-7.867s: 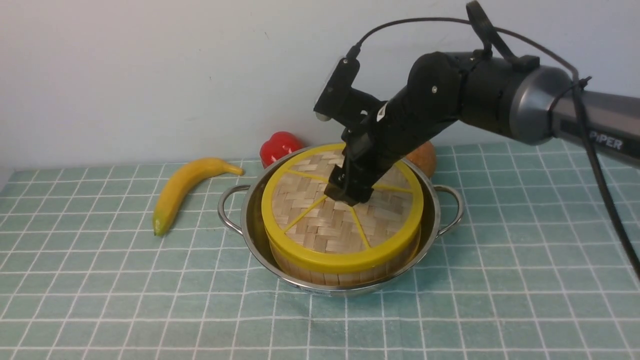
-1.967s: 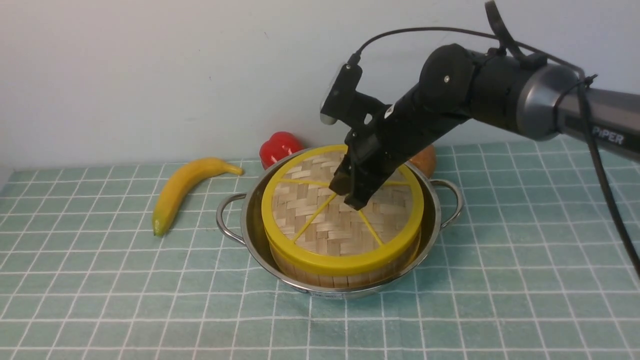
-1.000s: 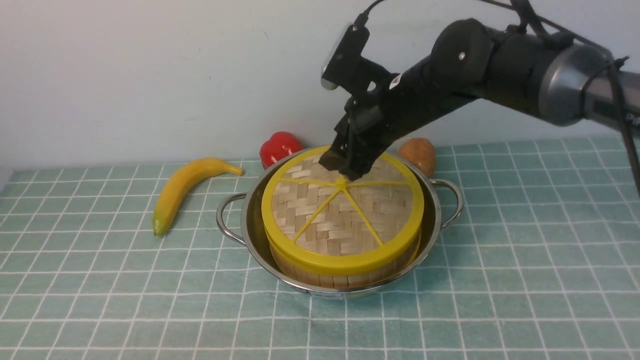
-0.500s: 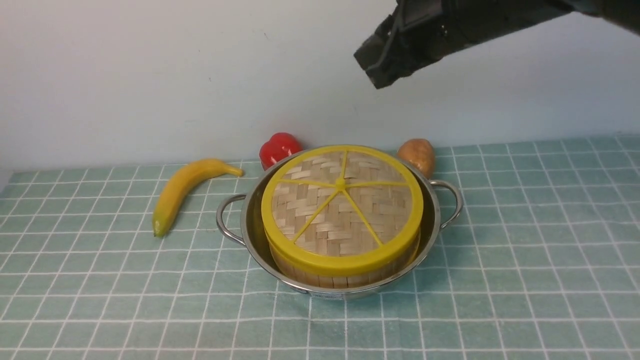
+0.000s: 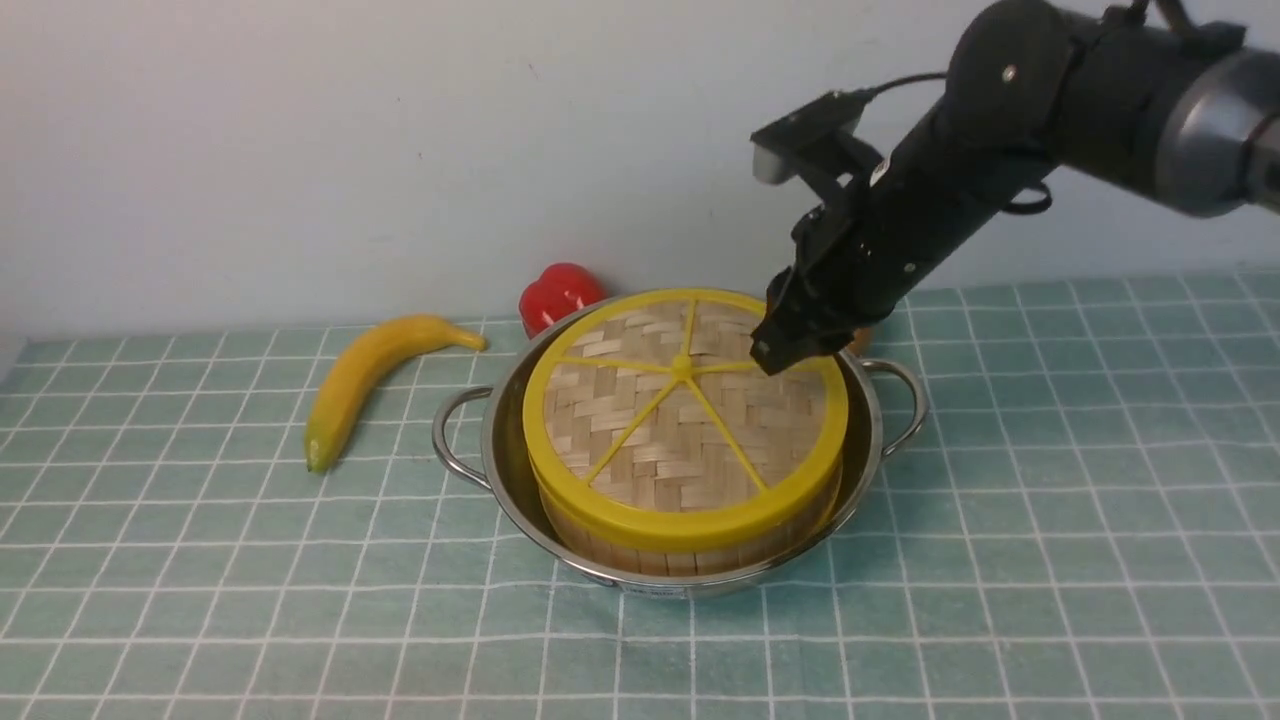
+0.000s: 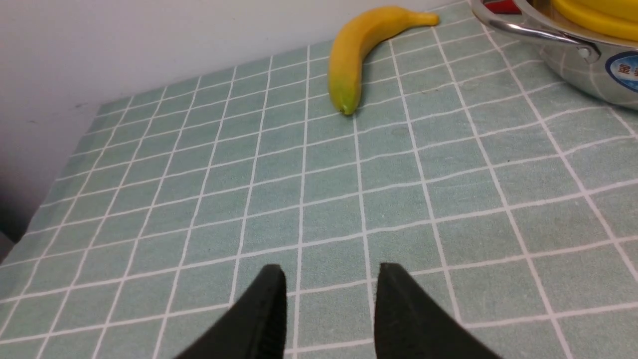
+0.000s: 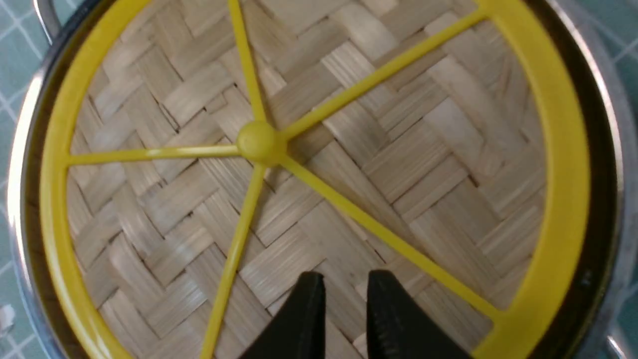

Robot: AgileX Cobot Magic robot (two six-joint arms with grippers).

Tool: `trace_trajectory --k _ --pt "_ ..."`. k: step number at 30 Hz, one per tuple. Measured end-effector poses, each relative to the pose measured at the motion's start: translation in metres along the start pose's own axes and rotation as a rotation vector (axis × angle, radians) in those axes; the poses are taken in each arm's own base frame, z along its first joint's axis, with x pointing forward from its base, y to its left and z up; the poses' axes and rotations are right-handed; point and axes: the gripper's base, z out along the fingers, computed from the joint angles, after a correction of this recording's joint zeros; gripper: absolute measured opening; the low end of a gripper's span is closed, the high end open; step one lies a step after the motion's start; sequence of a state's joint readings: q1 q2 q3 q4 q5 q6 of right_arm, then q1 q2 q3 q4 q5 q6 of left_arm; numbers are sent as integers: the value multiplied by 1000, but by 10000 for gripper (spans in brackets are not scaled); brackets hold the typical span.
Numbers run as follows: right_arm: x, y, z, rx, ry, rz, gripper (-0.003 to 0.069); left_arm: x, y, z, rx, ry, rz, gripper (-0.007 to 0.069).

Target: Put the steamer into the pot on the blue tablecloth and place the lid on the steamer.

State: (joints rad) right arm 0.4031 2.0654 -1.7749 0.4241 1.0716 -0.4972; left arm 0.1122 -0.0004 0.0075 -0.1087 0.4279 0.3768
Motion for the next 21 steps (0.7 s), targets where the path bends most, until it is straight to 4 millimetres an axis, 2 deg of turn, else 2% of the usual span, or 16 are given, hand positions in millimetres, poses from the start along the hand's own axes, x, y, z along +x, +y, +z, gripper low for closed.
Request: trace_trajectory --k 6,12,21 --pt "-5 13 23 -4 -25 -66 151 0 0 0 0 0 0 243" --pt "-11 25 26 -8 -65 -121 157 0 0 0 0 0 0 243" --pt "-17 24 25 8 -127 -108 165 0 0 0 0 0 0 243"
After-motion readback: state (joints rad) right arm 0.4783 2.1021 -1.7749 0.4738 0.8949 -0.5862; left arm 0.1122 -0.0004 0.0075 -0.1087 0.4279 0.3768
